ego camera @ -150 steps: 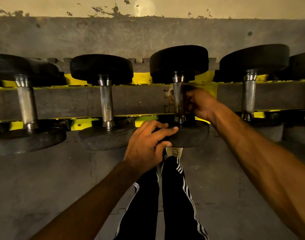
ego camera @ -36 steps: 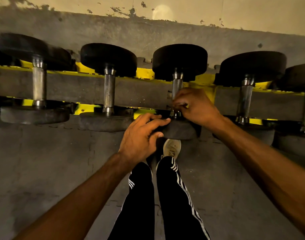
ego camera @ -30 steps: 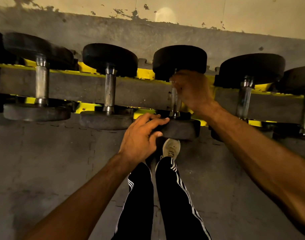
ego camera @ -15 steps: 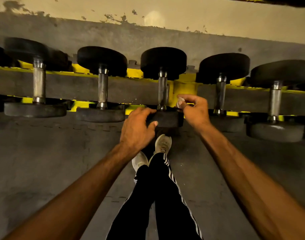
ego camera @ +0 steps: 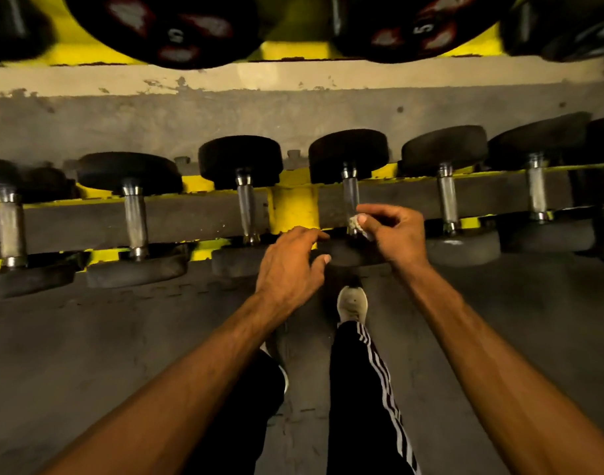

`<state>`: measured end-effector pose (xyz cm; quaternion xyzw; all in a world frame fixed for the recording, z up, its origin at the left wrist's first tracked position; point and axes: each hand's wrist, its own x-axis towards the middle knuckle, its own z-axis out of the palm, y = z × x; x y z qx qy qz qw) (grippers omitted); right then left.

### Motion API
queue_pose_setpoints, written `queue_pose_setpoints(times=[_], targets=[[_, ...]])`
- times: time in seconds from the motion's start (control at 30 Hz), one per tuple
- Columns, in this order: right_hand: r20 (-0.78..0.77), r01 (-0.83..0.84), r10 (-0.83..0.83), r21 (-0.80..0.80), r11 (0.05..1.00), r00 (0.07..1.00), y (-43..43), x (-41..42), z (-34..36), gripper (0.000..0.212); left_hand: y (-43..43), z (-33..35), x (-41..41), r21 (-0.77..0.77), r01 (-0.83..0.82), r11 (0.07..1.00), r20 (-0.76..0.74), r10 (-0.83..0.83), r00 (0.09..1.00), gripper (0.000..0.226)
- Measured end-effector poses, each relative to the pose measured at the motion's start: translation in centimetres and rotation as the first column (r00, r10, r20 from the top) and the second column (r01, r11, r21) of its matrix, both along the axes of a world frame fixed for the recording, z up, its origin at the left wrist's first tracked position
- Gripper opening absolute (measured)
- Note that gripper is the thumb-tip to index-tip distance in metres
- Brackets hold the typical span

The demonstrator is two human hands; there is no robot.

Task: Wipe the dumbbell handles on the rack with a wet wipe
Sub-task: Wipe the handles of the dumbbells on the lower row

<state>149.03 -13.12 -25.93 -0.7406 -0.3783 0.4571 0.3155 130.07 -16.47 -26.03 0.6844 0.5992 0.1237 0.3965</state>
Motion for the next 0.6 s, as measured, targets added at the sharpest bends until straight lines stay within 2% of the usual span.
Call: queue_pose_setpoints(times=[0.17, 0.3, 0.37, 0.47, 0.5, 0.53, 0.6], targets=[[0.078, -0.097, 0.109, -0.141, 0.985, 0.991, 2.4, 5.1, -4.0, 0.02, 0.7, -2.5, 4.1, -0.04, 0.0, 0.999, -0.01, 0.0, 1.0, 0.042], [0.058, -0.35, 0.373, -0.238, 0.906, 0.926, 3.9, 7.1, -6.3, 0.022, 0.0, -4.2, 6.3, -0.046, -0.09, 0.995, -0.048, 0.088, 0.995, 0.04], [0.061, -0.533, 0.561, -0.245, 0.81, 0.825, 4.6, 7.6, -7.2, 0.028, -0.5, -5.1, 7.1, -0.018, -0.171, 0.985, -0.054, 0.17, 0.984, 0.036], [0.048, -0.662, 0.688, -0.232, 0.713, 0.724, 5.6, 8.1, -8.3, 0.032, -1.2, -5.8, 7.6, -0.001, -0.239, 0.971, -0.05, 0.239, 0.97, 0.034], [0.086, -0.717, 0.746, -0.222, 0.661, 0.661, 6.0, 8.3, -8.6, 0.031, -1.2, -5.9, 7.6, 0.0, -0.25, 0.968, -0.041, 0.25, 0.967, 0.035], [0.154, -0.799, 0.823, -0.197, 0.568, 0.547, 6.3, 8.4, -8.8, 0.029, -1.3, -6.0, 7.6, 0.004, -0.257, 0.966, -0.03, 0.257, 0.966, 0.035], [0.288, -0.938, 0.918, -0.132, 0.322, 0.274, 6.9, 8.4, -9.1, 0.027, -1.4, -6.2, 7.7, 0.006, -0.277, 0.961, -0.012, 0.277, 0.961, 0.035]])
